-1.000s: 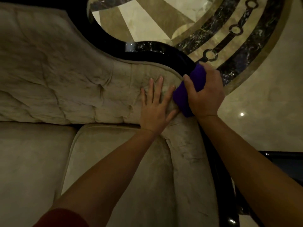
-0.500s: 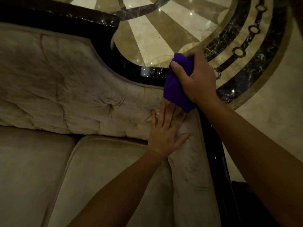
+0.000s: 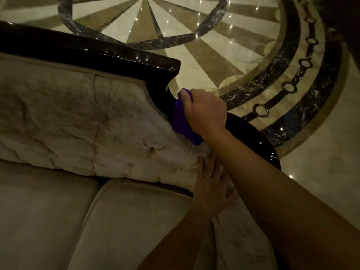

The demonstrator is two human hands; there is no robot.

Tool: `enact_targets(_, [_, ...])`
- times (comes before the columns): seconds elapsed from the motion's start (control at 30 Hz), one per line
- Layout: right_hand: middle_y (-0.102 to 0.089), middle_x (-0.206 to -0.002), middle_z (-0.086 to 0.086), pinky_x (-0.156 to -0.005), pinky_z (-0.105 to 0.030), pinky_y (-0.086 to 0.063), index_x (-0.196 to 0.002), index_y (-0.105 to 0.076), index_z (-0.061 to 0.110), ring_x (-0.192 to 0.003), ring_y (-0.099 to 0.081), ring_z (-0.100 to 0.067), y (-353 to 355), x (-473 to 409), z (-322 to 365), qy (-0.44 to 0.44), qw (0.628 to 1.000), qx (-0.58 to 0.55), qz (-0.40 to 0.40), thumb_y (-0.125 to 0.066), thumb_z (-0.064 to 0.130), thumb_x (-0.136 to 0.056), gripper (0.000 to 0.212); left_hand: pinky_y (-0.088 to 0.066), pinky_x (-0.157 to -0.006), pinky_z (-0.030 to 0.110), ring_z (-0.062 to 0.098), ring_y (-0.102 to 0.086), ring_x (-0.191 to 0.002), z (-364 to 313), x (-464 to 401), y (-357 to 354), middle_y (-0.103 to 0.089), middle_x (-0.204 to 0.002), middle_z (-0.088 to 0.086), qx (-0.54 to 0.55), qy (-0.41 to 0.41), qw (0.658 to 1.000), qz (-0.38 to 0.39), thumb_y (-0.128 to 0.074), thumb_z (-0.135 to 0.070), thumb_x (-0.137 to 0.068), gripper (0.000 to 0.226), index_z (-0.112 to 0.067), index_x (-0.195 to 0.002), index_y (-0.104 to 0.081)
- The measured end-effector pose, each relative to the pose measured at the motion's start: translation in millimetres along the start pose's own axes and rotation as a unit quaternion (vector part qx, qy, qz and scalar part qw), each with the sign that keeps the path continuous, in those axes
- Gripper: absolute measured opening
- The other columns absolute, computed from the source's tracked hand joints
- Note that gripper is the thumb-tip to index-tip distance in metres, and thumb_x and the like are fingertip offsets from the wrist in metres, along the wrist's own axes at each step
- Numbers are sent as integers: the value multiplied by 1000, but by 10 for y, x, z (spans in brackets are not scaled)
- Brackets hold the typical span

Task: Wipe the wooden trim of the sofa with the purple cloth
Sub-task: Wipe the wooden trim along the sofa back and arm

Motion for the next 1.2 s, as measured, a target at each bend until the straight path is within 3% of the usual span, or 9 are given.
enact_targets(0.2, [-68,-89,-4,-65,-38,-40,-95,-67,19,-82,-64,-29,-23,-75,-14,15,999,-28,13,-29,53,-109,53,12,-125,64,41,-1,-158,-13,-55,67,-33,-162,15,-3,-21,1000,-17,-44,-74,-93,81,-16,-149,-51])
enact_targets(0.3, [-67,-90,-3,-68,-38,-39,-97,-67,21,-85,-63,-26,-95,-107,-22,22,998,-48,37,-31,54,-108,50,9,-126,64,41,-11,-158,3,-58,152,-36,-160,16,12,-16,999,-38,-40,-70,-93,80,-11,-144,-57])
enact_targets(0.47, [-72,-109,-4,-84,-43,-49,-108,-67,21,-103,-65,-27,-52,-128,-102,40,974,-162,156,-37,46,-110,40,-6,-125,70,41,-9,-161,16,-7,273,-28,-169,19,83,-53,989,-112,-51,-64,-98,76,-24,-160,-29])
enact_targets(0.53, [-71,-117,-3,-87,-41,-49,-127,-66,25,-107,-64,-24,-45,-91,-106,63,974,-159,148,-39,46,-110,39,-7,-126,69,41,-7,-161,44,32,294,-27,-170,19,84,-83,987,-109,-54,-60,-100,72,-24,-159,-34])
enact_targets(0.63, [-71,-116,0,-78,-36,-43,-127,-64,30,-105,-65,-24,-76,-57,-95,75,984,-124,98,-40,53,-106,40,-11,-127,65,39,-6,-162,122,136,395,-25,-171,16,85,-114,986,-82,-56,-49,-101,64,-21,-155,-35])
enact_targets(0.77, [-71,-111,-3,-81,-45,-52,-123,-64,27,-102,-66,-29,-41,-58,-83,51,985,-122,115,-38,56,-106,43,-31,-122,56,35,-32,-154,243,436,812,-29,-169,13,94,-156,983,-33,-59,-36,-99,68,-22,-159,-30])
enact_targets(0.9, [-69,-112,-11,-86,-49,-51,-122,-64,21,-103,-64,-36,20,-16,11,35,991,-51,118,-35,54,-108,46,-52,-100,45,26,-56,-127,574,620,1545,-50,-156,13,91,-138,986,-26,-65,-27,-95,49,-17,-143,-58])
enact_targets(1.03, [-66,-125,-14,-101,-50,-43,-131,-59,19,-115,-58,-38,53,71,95,3,994,43,101,-32,50,-110,47,-45,-105,50,37,-54,-135,863,409,2383,-49,-157,18,10,-138,986,-95,-68,-25,-92,48,-16,-140,-62])
enact_targets(1.2, [-63,-128,-16,-104,-50,-42,-138,-53,20,-117,-58,-40,61,121,86,-18,992,40,123,-29,49,-110,48,-23,-122,67,43,-28,-154,1071,-147,3166,-35,-164,21,-99,-165,960,-205,-70,-33,-91,66,-17,-150,-46])
Point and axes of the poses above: each hand's wrist, its own x-axis away from the middle knuckle, its own y-axis out of the back of the hand, z = x × y, the point moved 5 cm from there along -x, towards the middle knuckle
